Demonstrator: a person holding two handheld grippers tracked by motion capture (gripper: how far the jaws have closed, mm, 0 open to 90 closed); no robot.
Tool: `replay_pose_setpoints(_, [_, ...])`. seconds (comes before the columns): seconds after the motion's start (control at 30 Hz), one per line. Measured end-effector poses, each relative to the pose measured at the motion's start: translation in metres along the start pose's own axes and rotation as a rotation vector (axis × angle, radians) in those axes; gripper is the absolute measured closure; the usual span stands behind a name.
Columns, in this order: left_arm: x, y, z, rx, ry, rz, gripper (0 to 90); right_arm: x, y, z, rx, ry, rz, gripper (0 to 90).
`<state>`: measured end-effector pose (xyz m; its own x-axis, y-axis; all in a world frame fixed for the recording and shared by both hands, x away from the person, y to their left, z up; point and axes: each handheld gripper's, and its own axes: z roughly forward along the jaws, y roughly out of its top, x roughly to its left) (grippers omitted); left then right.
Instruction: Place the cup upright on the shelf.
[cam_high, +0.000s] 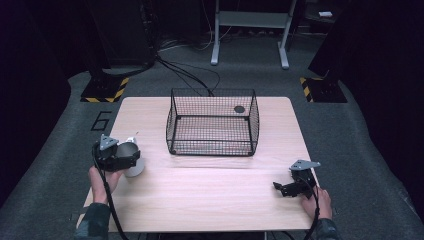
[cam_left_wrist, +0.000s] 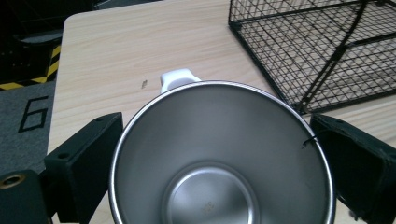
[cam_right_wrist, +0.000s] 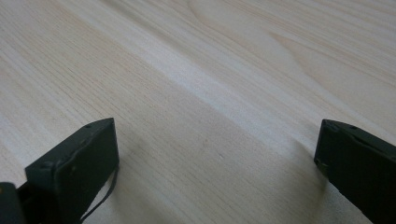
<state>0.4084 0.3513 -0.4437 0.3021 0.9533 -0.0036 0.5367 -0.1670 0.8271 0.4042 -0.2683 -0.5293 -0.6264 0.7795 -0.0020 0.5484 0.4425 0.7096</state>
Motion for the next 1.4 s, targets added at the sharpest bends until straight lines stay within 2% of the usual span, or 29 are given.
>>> replay_pose_setpoints(0.23, [-0.002, 0.0, -0.007, -0.006, -0.021, 0.008, 6.3, 0.0, 0.0, 0.0, 0.0, 0.0, 0.0, 0.0])
replay_pose_setpoints(0.47, [-0.008, -0.001, -0.014, -0.011, -0.026, 0.042, 6.3, 0.0, 0.0, 0.0, 0.0, 0.0, -0.001, 0.0])
replay_pose_setpoints(0.67, [-0.017, -0.001, -0.022, -0.022, -0.049, 0.066, 6.3, 0.0, 0.0, 0.0, 0.0, 0.0, 0.0, 0.0])
replay_pose_setpoints(1.1, [-0.042, 0.002, -0.035, -0.034, -0.147, 0.115, 6.3, 0.0, 0.0, 0.0, 0.0, 0.0, -0.001, 0.0])
replay_pose_setpoints(1.13, [-0.044, 0.002, -0.035, -0.046, -0.147, 0.114, 6.3, 0.0, 0.0, 0.0, 0.0, 0.0, -0.001, 0.0])
replay_pose_setpoints(1.37, [-0.056, 0.006, -0.036, -0.038, -0.188, 0.151, 6.3, 0.0, 0.0, 0.0, 0.0, 0.0, 0.0, 0.0])
replay_pose_setpoints(1.4, [-0.059, 0.007, -0.036, -0.034, -0.199, 0.17, 6.3, 0.0, 0.0, 0.0, 0.0, 0.0, -0.001, 0.0])
